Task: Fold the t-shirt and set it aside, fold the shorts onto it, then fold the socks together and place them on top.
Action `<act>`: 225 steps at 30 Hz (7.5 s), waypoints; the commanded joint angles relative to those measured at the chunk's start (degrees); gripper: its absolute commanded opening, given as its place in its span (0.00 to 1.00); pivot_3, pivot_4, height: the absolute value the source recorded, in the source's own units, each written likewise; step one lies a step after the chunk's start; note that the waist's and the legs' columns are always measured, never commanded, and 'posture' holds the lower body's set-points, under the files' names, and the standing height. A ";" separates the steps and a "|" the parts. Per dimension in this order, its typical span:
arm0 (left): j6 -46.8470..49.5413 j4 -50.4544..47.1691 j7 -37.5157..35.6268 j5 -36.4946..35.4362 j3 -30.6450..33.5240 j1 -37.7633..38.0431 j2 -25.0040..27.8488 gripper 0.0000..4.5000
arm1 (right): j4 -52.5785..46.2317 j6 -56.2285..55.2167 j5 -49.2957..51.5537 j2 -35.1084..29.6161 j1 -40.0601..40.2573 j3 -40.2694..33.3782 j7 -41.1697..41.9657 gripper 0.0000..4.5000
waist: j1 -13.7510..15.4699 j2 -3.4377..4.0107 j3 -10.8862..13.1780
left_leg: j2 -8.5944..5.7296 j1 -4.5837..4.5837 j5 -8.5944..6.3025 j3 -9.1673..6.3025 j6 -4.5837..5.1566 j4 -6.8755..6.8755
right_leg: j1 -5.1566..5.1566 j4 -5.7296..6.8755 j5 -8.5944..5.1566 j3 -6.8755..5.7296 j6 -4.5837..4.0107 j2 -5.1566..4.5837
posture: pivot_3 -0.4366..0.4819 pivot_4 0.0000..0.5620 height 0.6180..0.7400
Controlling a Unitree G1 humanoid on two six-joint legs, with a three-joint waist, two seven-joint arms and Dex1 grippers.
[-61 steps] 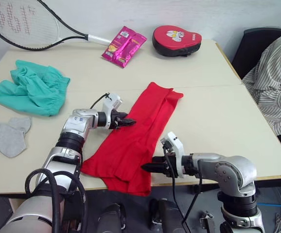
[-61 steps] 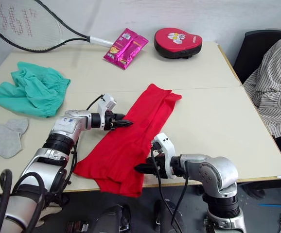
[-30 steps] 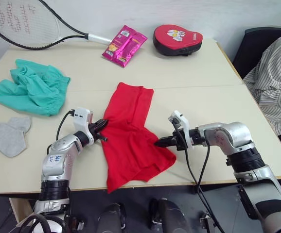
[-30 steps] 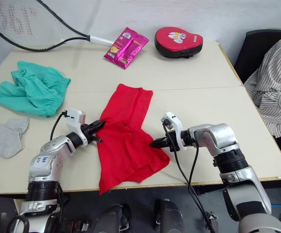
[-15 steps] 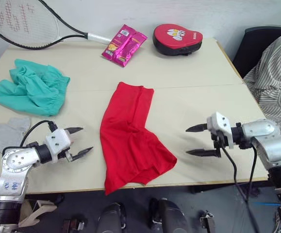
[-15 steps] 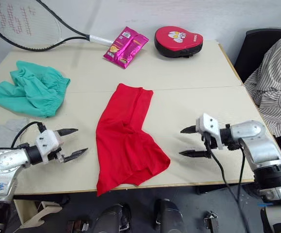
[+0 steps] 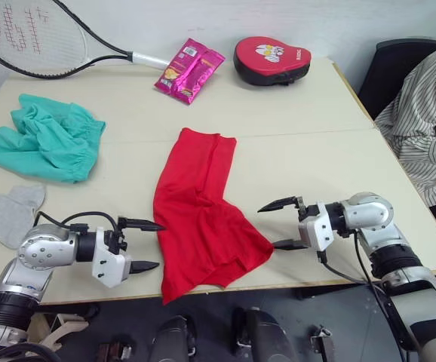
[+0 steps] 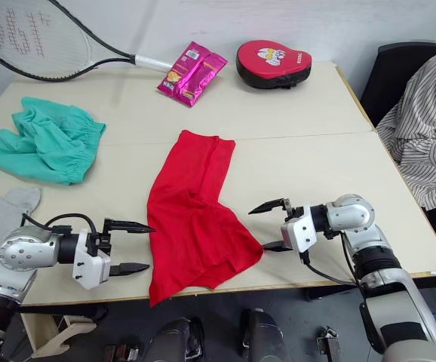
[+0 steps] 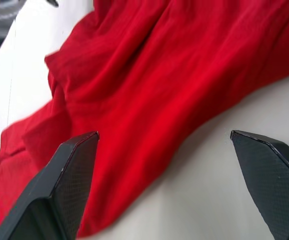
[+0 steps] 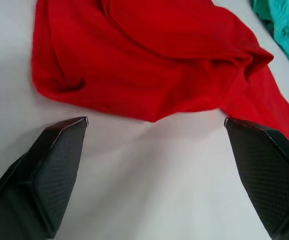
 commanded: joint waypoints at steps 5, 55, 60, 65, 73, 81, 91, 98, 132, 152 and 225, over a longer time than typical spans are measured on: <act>3.82 -3.06 1.45 0.02 -5.06 -2.49 -4.14 0.99 | 0.10 -2.04 -0.17 3.02 -0.65 5.21 -0.20 1.00 | 0.04 0.01 0.00 | 0.07 0.49 -0.28 -0.05 0.16 -0.10 | 0.46 -0.02 -0.05 0.02 -0.07 0.02 | 0.48 0.27 1.00; 33.18 -32.74 0.26 -21.23 11.95 28.11 4.77 0.01 | -61.92 47.84 16.46 -20.20 36.67 -6.62 -7.36 0.00 | 3.02 1.07 0.82 | -1.59 0.01 0.31 -3.75 0.36 -0.97 | 2.34 -1.48 -0.66 -2.99 0.89 -1.42 | 0.48 0.27 1.00; 42.39 -36.97 -2.47 -27.77 14.32 30.97 7.73 0.01 | -67.02 58.08 22.52 -25.98 37.61 -8.69 -5.15 0.00 | 3.15 1.05 0.82 | -1.56 -0.07 0.19 -3.72 0.40 -0.99 | 2.23 -1.47 -0.66 -2.98 0.83 -1.41 | 0.48 0.27 1.00; 54.79 -37.10 -2.13 -35.31 16.33 25.33 9.27 0.01 | -64.39 72.15 29.94 -24.46 25.45 -10.22 -7.98 0.00 | 3.09 1.06 0.86 | -1.54 -0.08 0.21 -3.70 0.47 -0.92 | 2.21 -1.42 -0.64 -2.99 0.80 -1.39 | 0.48 0.27 1.00; 72.74 -15.91 1.69 -36.86 10.99 -6.76 2.32 0.01 | -37.30 74.36 20.26 -11.96 -1.33 -4.71 -8.04 0.00 | 3.15 0.99 0.86 | -1.57 -0.40 0.55 -3.63 0.70 -0.66 | 1.92 -1.15 -0.38 -2.97 0.77 -1.35 | 0.48 0.27 1.00; 70.71 18.99 -0.51 -24.08 4.45 -31.57 -9.56 0.01 | 1.64 61.58 5.73 2.51 -20.14 -2.08 -13.14 0.00 | 2.16 0.77 0.90 | -1.88 -0.59 1.08 -2.83 0.56 -0.63 | 1.32 -0.49 -0.28 -2.49 0.95 -1.21 | 0.48 0.27 1.00; 62.49 47.42 4.25 -15.17 7.35 -45.38 -17.57 0.01 | 23.72 53.16 -0.92 11.71 -29.49 -5.92 -23.50 0.00 | -0.28 0.67 0.95 | -1.85 -0.55 1.12 -2.57 0.59 -0.47 | 1.21 -0.18 -0.22 -2.06 1.05 -1.38 | 0.48 0.27 1.00; 62.51 48.93 3.11 -13.39 10.21 -44.59 -16.29 0.01 | 26.04 51.17 -3.01 14.73 -29.71 -7.45 -23.07 0.00 | -1.35 0.67 0.95 | -1.78 -0.48 1.19 -2.54 0.49 -0.24 | 1.16 0.17 -0.21 -1.88 1.04 -1.38 | 0.48 0.27 1.00; 52.12 39.14 13.03 -13.87 20.59 -37.73 -16.11 0.98 | 22.51 55.36 1.94 18.32 -30.05 -22.72 -31.65 0.99 | -1.51 0.66 0.94 | -1.78 -0.51 1.16 -2.44 0.49 -0.20 | 1.03 0.34 -0.21 -1.71 1.02 -1.47 | 0.48 0.27 1.00; 38.55 -5.99 2.07 -3.87 9.22 0.24 -9.78 1.00 | -20.31 37.87 -8.88 14.16 4.22 0.75 -19.17 0.96 | -0.63 0.66 0.94 | -1.64 -0.31 0.77 -2.36 0.69 -0.46 | 1.01 -0.06 -0.09 -1.63 0.82 -1.47 | 0.48 0.27 1.00; 60.97 -23.84 19.78 -9.95 5.02 16.22 -15.11 0.00 | -24.47 63.32 2.31 15.28 15.22 -2.89 -37.31 0.01 | 1.57 0.51 0.25 | -1.20 0.13 0.17 -1.86 0.74 -0.72 | 1.50 -1.20 0.29 -1.46 0.80 -1.29 | 0.48 0.27 1.00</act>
